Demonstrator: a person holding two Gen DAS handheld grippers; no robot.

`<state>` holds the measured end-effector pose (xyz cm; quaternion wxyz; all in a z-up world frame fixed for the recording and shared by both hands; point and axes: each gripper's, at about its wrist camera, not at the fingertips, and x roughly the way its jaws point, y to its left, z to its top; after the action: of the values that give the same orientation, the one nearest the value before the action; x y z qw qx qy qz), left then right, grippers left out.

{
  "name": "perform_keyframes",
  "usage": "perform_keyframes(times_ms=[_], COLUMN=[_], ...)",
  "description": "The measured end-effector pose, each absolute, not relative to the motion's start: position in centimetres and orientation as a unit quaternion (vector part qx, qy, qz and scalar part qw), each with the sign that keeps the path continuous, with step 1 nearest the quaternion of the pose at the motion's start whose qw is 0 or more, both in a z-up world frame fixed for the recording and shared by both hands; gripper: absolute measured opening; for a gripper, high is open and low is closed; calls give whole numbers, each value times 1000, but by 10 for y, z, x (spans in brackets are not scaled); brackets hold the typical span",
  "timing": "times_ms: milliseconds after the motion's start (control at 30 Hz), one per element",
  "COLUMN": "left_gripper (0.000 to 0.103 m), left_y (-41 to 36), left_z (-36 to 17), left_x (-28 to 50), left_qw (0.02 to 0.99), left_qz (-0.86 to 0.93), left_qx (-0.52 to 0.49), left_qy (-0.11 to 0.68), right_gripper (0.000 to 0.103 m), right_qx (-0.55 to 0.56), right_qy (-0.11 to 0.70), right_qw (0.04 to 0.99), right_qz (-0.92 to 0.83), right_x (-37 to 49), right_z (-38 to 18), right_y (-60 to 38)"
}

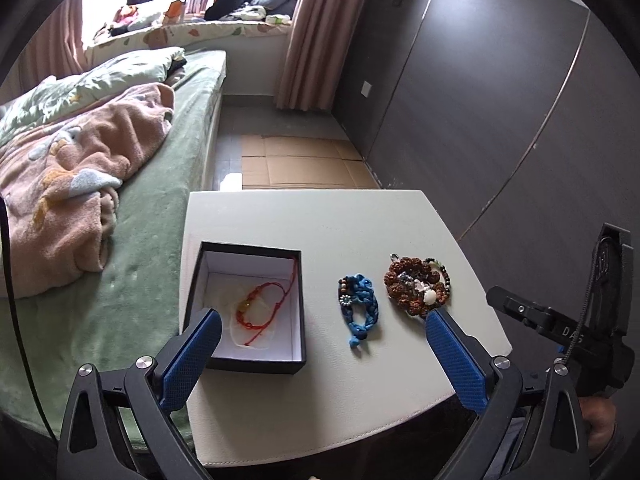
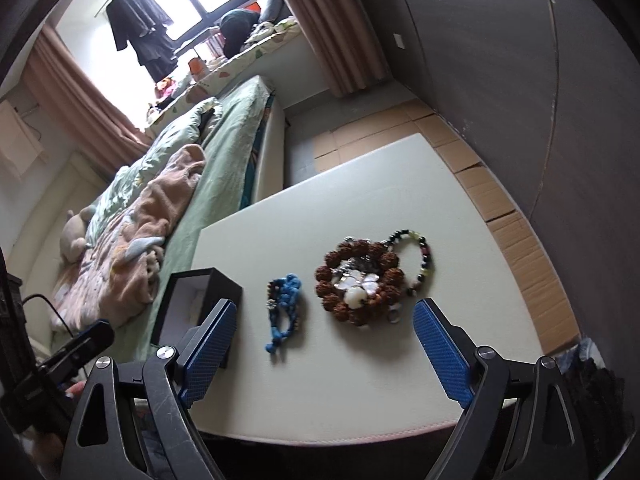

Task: Organize jewelry
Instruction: 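Grasp the blue knotted cord bracelet with the left gripper, then place blue bracelet in box with left gripper while right carries brown bracelet there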

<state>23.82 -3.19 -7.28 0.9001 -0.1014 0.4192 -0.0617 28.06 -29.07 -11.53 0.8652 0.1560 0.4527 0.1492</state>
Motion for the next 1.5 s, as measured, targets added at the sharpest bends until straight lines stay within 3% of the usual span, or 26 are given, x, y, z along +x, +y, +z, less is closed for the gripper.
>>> perform_keyframes(times_ms=[133,200,267,567,833,1167,1233,1300,1500], left_gripper=[86,72,68,58,54,45,37,11,11], left_y=[-47,-54,-60,-102,-123,-130,-129,-127,-107], left_z=[-79,-84,-90,-116,-151,-193,-194,-193,-177], left_x=[248,254,260,291,321,347,348,349,348], left_qw=[895,888,882,858,829,795,803,806,814], left_qz=[-67,-75,-80,-105,-103,-91,-89,-84,-103], left_qx=[-74,-70,-62,-16,14,26,24,27,-22], left_qy=[435,448,460,503,550,599,588,585,570], right_gripper=[79,71,69,66,52,44,43,42,42], right_qx=[181,200,222,290,325,333,323,313,282], right_qy=[462,465,466,477,483,488,491,492,505], right_qw=[858,853,845,816,801,793,796,798,797], right_qz=[128,127,139,150,137,146,149,155,176], right_x=[277,276,273,287,304,335,341,347,367], right_z=[-142,-156,-169,-191,-201,-206,-205,-205,-208], right_y=[-311,-317,-320,-327,-342,-339,-336,-333,-317])
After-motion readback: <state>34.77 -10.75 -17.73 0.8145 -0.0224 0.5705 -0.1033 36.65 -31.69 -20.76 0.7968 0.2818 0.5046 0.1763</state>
